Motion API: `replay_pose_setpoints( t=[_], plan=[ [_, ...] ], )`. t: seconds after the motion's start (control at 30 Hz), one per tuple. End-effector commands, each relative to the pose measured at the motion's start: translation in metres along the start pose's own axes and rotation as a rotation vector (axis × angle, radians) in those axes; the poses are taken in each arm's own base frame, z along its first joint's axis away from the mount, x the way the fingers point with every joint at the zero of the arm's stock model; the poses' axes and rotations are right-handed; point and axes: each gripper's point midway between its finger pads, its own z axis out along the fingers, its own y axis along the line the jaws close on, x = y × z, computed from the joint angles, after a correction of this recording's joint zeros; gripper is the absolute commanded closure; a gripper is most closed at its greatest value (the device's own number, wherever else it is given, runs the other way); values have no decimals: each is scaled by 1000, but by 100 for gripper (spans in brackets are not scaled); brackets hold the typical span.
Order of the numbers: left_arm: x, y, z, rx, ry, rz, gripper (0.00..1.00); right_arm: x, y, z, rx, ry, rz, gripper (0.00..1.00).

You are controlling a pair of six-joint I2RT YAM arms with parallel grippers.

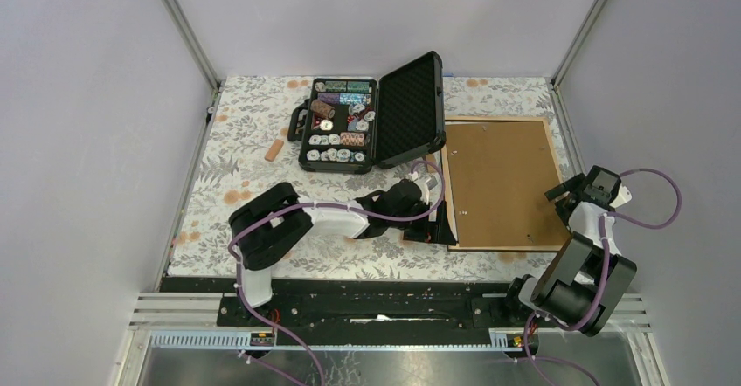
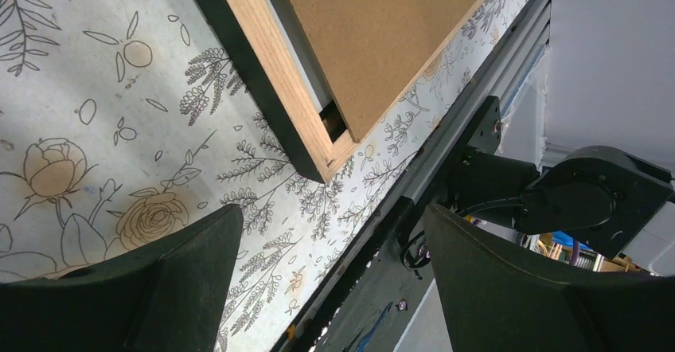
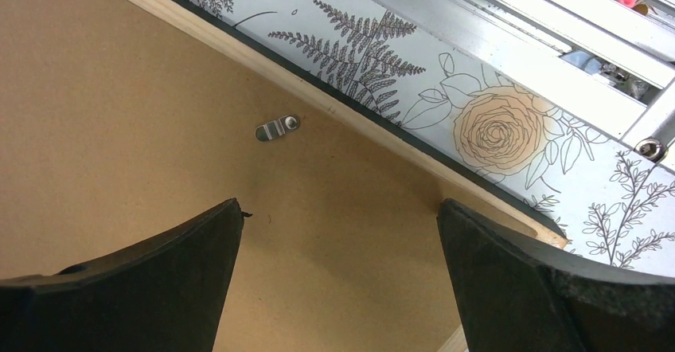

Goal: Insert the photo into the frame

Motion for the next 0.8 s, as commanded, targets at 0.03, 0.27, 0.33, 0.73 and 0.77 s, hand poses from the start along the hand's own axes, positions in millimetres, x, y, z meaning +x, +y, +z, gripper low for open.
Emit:
replay_pose_setpoints(
  t=[0.03, 0.27, 0.33, 0.73, 0.77],
  plan=[
    [-13, -22, 4, 68, -31, 27, 12, -6, -1, -3, 5, -30, 12, 0],
    [-9, -18, 2, 58, -18, 20, 12, -23, -9, -1, 68, -71, 9, 0],
    [-9, -19, 2, 60, -18, 22, 12, -24, -13, 0, 86, -80, 12, 0],
    [-8, -22, 4, 71, -4, 30, 12, -20, -17, 9, 88, -49, 31, 0],
    [-8, -22, 4, 73, -3, 31, 12, -20, -17, 10, 88, -48, 32, 0]
  ],
)
